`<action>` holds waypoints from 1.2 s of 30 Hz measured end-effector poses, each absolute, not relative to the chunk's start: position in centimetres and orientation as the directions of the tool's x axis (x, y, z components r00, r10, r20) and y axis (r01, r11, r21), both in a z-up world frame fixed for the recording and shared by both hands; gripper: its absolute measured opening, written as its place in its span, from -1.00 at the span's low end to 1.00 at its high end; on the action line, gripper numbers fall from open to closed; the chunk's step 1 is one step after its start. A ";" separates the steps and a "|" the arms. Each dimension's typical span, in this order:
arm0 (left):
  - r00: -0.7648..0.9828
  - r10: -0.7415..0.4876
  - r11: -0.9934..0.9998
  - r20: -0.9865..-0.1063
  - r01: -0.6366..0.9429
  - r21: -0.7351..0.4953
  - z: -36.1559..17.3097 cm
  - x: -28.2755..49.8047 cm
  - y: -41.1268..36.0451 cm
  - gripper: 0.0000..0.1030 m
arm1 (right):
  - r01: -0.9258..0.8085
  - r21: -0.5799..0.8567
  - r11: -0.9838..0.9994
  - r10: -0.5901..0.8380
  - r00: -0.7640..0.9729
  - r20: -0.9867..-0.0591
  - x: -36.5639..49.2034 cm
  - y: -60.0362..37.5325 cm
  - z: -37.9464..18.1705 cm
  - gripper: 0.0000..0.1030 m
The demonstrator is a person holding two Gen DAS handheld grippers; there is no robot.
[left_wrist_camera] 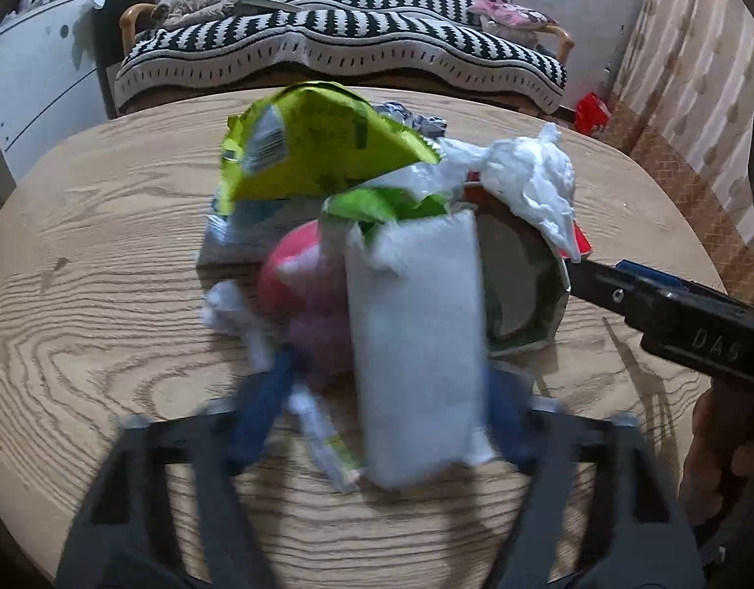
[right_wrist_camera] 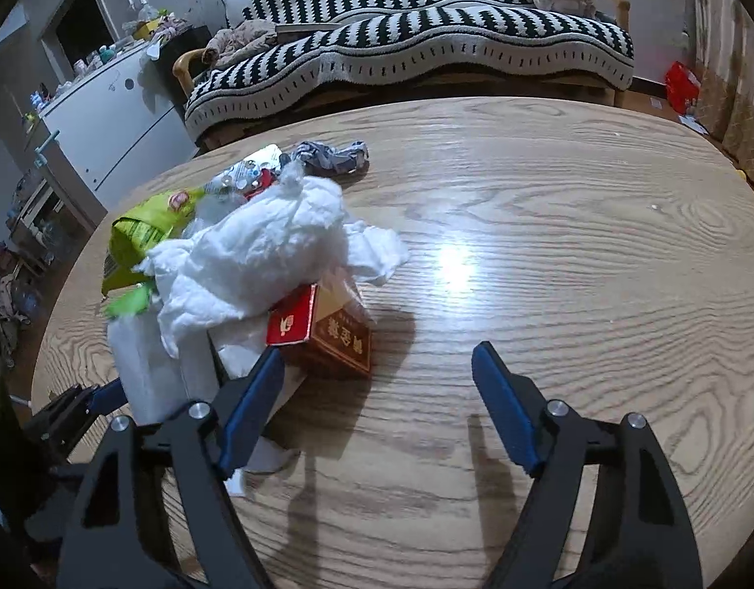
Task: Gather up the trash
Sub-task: 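Grasp the white paper bag with the left gripper while the right grasps the red box, then carry both items over the bin and open both grippers to drop them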
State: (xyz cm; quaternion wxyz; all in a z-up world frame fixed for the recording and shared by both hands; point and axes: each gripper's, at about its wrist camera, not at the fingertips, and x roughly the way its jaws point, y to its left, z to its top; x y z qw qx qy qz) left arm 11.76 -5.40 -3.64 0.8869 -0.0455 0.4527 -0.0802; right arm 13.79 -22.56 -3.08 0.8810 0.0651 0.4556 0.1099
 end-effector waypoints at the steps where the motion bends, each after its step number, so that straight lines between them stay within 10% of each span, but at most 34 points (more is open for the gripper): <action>1: 0.570 -0.201 0.980 -0.797 0.105 -0.171 -3.6 11.4 -5.3 -0.21 | -0.138 0.213 0.967 0.254 0.560 -0.789 13.8 -22.4 -3.1 0.50; 10: 0.609 -0.195 0.981 -0.768 0.118 -0.155 -1.3 8.8 -3.4 -0.27 | -0.134 0.187 0.973 0.230 0.585 -0.778 14.9 -21.5 -3.3 0.44; 17: 0.630 -0.218 0.976 -0.746 0.123 -0.181 0.2 8.5 -3.0 -0.27 | -0.129 0.151 0.980 0.198 0.588 -0.784 14.7 -21.7 -3.8 -0.51; 36: 0.569 -0.413 0.900 -0.712 0.373 -0.225 1.8 6.8 -16.6 -0.27 | 0.073 0.215 0.974 0.104 0.699 -0.708 1.1 -37.6 3.6 -0.56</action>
